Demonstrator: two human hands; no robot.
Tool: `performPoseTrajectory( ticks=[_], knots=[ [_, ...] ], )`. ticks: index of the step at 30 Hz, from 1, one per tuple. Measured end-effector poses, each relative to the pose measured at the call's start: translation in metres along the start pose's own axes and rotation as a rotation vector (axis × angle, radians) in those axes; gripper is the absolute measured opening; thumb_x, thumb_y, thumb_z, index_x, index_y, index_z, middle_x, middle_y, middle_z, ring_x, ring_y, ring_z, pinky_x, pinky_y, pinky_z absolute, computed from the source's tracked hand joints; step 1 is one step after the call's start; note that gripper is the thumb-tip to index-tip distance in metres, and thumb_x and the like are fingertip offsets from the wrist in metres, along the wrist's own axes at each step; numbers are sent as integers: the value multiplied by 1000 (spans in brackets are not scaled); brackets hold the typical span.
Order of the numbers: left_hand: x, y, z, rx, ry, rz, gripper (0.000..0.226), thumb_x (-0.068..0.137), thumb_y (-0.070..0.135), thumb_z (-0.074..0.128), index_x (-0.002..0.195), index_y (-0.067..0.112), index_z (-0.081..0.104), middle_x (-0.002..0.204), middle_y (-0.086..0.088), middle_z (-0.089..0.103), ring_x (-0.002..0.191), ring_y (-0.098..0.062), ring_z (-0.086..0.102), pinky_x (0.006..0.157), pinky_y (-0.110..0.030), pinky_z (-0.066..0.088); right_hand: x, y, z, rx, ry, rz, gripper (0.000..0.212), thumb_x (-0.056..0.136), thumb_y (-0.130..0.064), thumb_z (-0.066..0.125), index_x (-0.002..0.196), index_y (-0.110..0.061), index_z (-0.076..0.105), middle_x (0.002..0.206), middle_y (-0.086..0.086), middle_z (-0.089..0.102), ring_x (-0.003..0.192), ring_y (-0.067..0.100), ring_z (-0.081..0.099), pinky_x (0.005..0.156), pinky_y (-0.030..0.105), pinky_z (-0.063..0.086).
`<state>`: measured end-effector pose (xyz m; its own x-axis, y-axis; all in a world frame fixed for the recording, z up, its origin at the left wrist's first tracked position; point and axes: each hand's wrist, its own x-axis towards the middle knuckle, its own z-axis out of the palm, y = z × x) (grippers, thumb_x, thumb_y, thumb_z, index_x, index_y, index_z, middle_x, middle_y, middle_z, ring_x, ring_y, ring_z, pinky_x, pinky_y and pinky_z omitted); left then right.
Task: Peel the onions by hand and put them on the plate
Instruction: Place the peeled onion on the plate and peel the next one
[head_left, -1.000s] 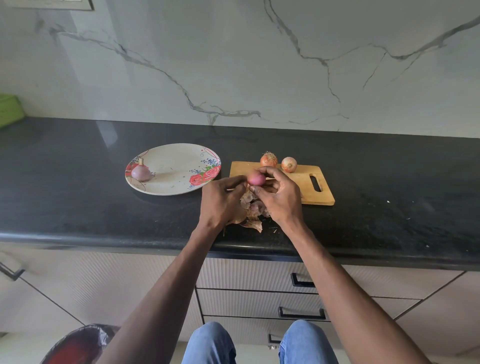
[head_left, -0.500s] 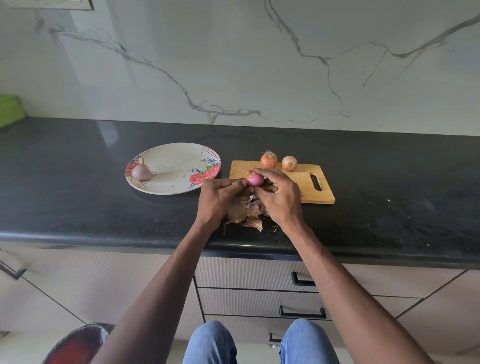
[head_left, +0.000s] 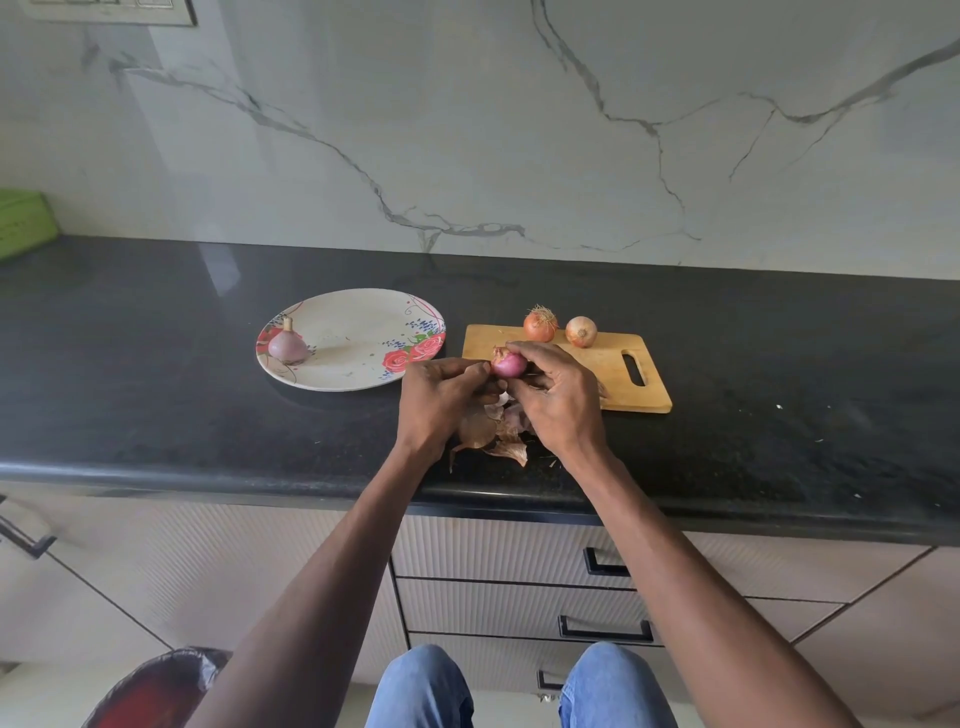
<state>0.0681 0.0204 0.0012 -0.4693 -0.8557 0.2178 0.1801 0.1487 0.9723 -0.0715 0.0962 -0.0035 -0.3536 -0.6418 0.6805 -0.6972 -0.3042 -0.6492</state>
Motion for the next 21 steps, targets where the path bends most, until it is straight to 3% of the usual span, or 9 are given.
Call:
performPoseTrajectory(
  ticks=[4, 9, 14, 21],
  knots=[
    [0, 2, 1, -21, -7, -28, 15, 96, 9, 66, 94, 0, 77, 83, -19, 76, 76, -31, 74, 76, -39, 62, 1, 1, 0, 8, 1, 16, 41, 79, 2, 78, 118, -9, 70, 117, 3, 69, 110, 14, 66, 93, 35, 57],
    [0, 2, -1, -5, -10, -13, 14, 97, 7, 65, 91, 3, 77, 81, -19, 76, 74, -29, 73, 76, -41, 61, 0, -2, 0, 18, -7, 25, 40, 79, 2, 77, 117, -8, 70, 116, 3, 70, 108, 13, 66, 93, 26, 55],
    [-4, 4, 0, 125, 35, 62, 15, 94, 8, 68, 86, 12, 79, 77, -13, 77, 75, -34, 75, 77, -48, 62, 1, -2, 0, -2, -27, 4, 37, 81, -1, 77, 117, -7, 70, 116, 5, 70, 109, 14, 65, 93, 25, 55],
    [-10, 11, 6, 310, 91, 105, 19, 91, 12, 68, 78, 20, 78, 72, -1, 76, 71, -23, 75, 73, -50, 62, 0, -1, 1, -8, -47, 5, 37, 81, 1, 77, 117, -7, 70, 115, 3, 70, 108, 12, 65, 88, 28, 57]
  ],
)
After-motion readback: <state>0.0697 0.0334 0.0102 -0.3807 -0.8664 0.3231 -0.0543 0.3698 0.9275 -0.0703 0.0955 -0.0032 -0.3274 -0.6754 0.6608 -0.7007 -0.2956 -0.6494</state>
